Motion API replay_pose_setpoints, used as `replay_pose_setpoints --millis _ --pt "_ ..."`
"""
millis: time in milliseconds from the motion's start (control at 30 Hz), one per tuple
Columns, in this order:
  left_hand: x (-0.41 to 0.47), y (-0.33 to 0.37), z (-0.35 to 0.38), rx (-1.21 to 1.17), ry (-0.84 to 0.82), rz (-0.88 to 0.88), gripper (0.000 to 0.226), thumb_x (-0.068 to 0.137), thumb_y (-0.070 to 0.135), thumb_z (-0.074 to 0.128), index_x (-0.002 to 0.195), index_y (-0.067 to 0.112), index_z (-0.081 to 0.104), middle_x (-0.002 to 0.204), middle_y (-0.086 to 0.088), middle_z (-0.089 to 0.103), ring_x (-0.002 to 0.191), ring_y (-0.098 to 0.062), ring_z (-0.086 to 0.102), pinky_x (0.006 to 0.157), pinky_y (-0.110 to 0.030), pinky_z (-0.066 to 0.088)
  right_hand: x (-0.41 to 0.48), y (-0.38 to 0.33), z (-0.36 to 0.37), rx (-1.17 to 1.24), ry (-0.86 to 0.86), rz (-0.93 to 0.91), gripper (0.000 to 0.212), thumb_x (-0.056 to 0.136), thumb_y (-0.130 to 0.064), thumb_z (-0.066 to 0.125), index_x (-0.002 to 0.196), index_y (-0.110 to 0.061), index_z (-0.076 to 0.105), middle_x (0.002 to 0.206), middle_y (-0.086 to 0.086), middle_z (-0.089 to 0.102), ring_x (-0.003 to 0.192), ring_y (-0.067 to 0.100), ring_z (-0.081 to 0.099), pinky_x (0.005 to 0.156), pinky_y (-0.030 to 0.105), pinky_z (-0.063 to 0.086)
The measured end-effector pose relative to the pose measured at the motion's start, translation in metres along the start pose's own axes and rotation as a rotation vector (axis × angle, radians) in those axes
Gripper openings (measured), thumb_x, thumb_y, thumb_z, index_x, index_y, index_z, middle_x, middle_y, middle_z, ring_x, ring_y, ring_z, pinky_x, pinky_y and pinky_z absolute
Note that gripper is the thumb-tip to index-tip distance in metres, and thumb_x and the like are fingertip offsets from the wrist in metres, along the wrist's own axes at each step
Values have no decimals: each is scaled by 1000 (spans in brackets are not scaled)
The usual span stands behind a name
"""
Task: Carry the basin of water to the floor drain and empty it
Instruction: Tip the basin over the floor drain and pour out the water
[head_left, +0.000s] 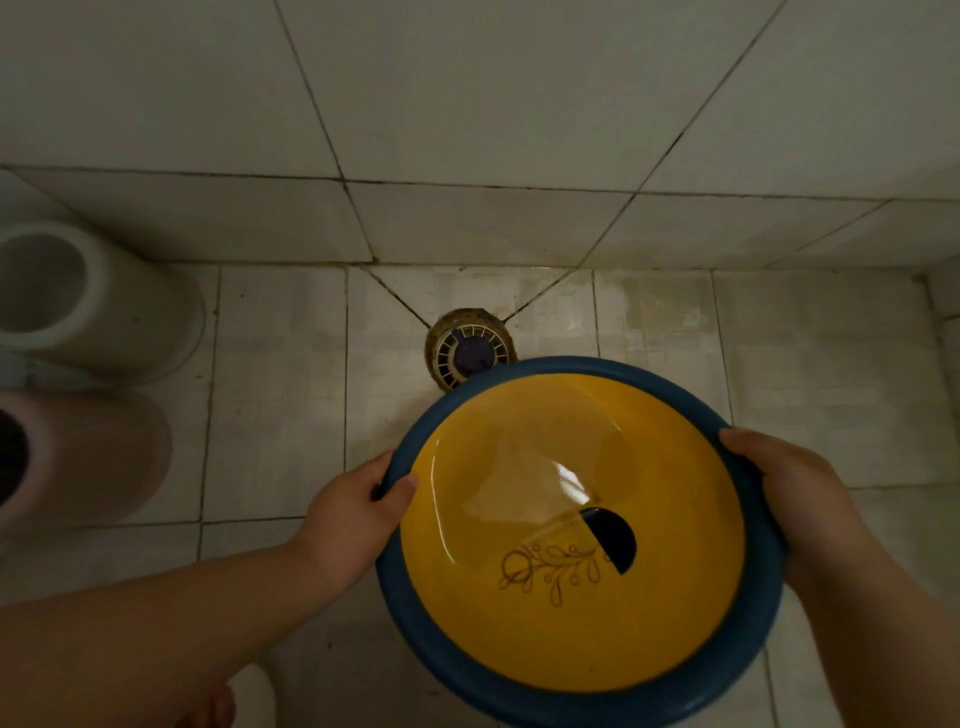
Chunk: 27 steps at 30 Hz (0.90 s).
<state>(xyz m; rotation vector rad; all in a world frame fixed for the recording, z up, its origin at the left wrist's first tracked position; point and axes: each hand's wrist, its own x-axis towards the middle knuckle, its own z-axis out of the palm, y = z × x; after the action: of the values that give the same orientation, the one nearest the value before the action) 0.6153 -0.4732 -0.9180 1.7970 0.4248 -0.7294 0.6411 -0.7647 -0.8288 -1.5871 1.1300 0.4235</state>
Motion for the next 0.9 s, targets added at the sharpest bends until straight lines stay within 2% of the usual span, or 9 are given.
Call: replay_pose_setpoints --millis 200,300,433,633,733,800,900 --pt "1 -2 0 41 12 1 18 93 29 48 101 43 56 87 18 67 81 1 63 61 -3 46 -1 -1 1 -3 3 -14 12 89 -17 53 84 -16 63 80 8 66 72 21 61 57 30 42" --pt "1 -3 -1 70 12 -1 19 93 30 48 107 38 57 88 16 67 81 0 63 58 -2 44 -2 -2 1 -4 3 -12 11 89 -17 53 87 -15 64 71 6 69 70 21 61 56 30 42" --pt "1 -2 -1 67 9 -15 18 93 30 48 106 41 54 88 17 66 82 1 62 62 -8 44 -1 -4 3 -16 -5 1 12 90 -18 53 82 -15 62 81 9 66 73 23 60 57 31 42" --pt "3 -2 -2 63 -2 -11 20 93 30 47 96 50 49 88 20 64 82 1 62 65 -10 45 1 -4 5 -24 -8 -19 14 89 -17 53 79 -17 62 82 9 66 74 23 61 58 31 42" --pt "4 -3 -2 68 2 -9 19 93 29 48 101 46 51 88 19 65 83 1 62 64 -7 44 3 -5 4 -29 -9 -20 13 89 -17 53 81 -17 63 83 9 67 75 23 61 58 31 42" --pt "5 -4 -2 67 6 -12 19 93 29 47 107 39 55 91 15 67 84 -2 63 67 -10 46 4 -5 4 -26 -11 -18 12 89 -17 53 83 -16 63 84 9 67 75 23 62 58 31 42" --pt "5 -3 -2 55 -1 -16 17 93 29 47 102 41 55 92 14 68 84 -3 64 67 -11 46 6 -5 4 -33 -2 -24 11 89 -18 54 84 -17 63 86 9 67 77 25 62 60 32 43"
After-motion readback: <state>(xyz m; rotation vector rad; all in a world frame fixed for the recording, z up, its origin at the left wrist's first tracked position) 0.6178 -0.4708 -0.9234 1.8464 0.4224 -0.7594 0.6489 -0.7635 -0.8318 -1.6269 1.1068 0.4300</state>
